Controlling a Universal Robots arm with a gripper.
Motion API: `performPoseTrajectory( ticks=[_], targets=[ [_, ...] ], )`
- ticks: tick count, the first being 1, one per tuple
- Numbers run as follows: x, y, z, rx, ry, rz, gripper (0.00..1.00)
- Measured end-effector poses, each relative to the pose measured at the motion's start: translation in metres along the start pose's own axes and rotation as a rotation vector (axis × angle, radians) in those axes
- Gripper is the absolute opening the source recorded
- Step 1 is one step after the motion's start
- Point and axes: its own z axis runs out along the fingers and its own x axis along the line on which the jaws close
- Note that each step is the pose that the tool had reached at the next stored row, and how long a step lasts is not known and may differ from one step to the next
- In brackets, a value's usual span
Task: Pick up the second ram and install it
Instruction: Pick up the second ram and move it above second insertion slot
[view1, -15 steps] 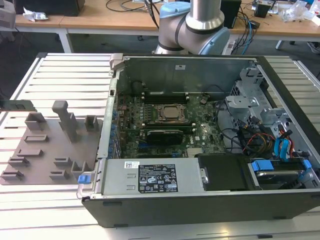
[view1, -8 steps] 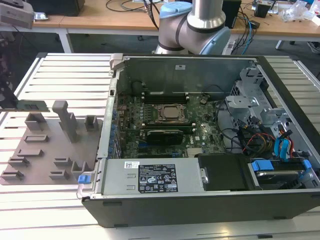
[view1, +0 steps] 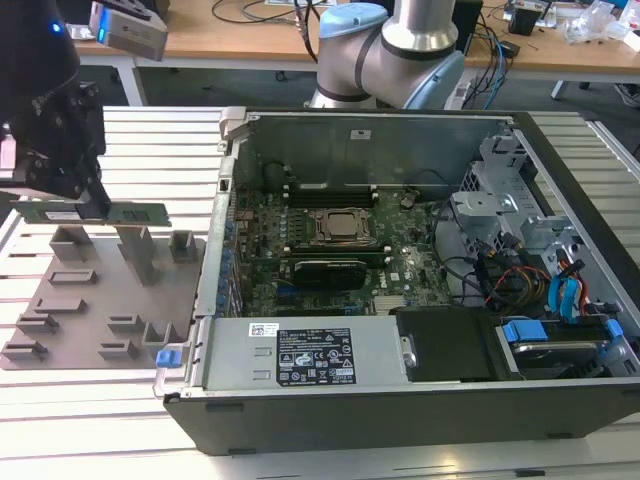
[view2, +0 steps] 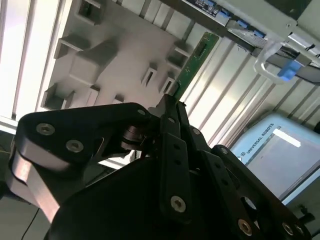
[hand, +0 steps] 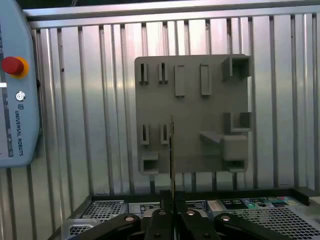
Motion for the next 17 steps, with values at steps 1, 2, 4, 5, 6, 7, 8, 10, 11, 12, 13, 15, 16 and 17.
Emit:
performPoseTrajectory(
  ticks=[1, 2, 4, 5, 6, 7, 8, 10, 11, 12, 13, 15, 16, 17],
  targets=[
    [-0.0004, -0.007, 0.0002, -0.0003, 0.0012, 0.0, 0.13],
    [-0.0007, -0.0124, 0.0004, -0.0003, 0.0021, 0.0, 0.13],
    [-0.0013, -0.0243, 0.0008, -0.0008, 0.0041, 0.0, 0.13],
    [-0.0017, -0.0308, 0.001, -0.001, 0.0051, 0.0, 0.13],
    [-0.0021, -0.038, 0.0012, -0.0013, 0.0063, 0.0, 0.13],
    [-0.0024, -0.0427, 0.0013, -0.0014, 0.0069, 0.0, 0.13],
    [-0.0025, -0.0452, 0.0014, -0.0016, 0.0073, 0.0, 0.13],
    [-0.003, -0.0539, 0.0017, -0.0018, 0.0086, 0.0, 0.13],
    [-0.0032, -0.0569, 0.0018, -0.002, 0.0092, 0.0, 0.13],
    [-0.0033, -0.0593, 0.0019, -0.0021, 0.0096, 0.0, 0.13],
    [-0.0036, -0.0657, 0.0021, -0.0024, 0.0109, 0.0, 0.13],
    [-0.0043, -0.0761, 0.0024, -0.0028, 0.0125, 0.0, 0.13],
    [-0.0046, -0.081, 0.0026, -0.0031, 0.0134, 0.0, 0.13],
    [-0.0048, -0.0848, 0.0027, -0.0033, 0.0138, 0.0, 0.13]
  ],
)
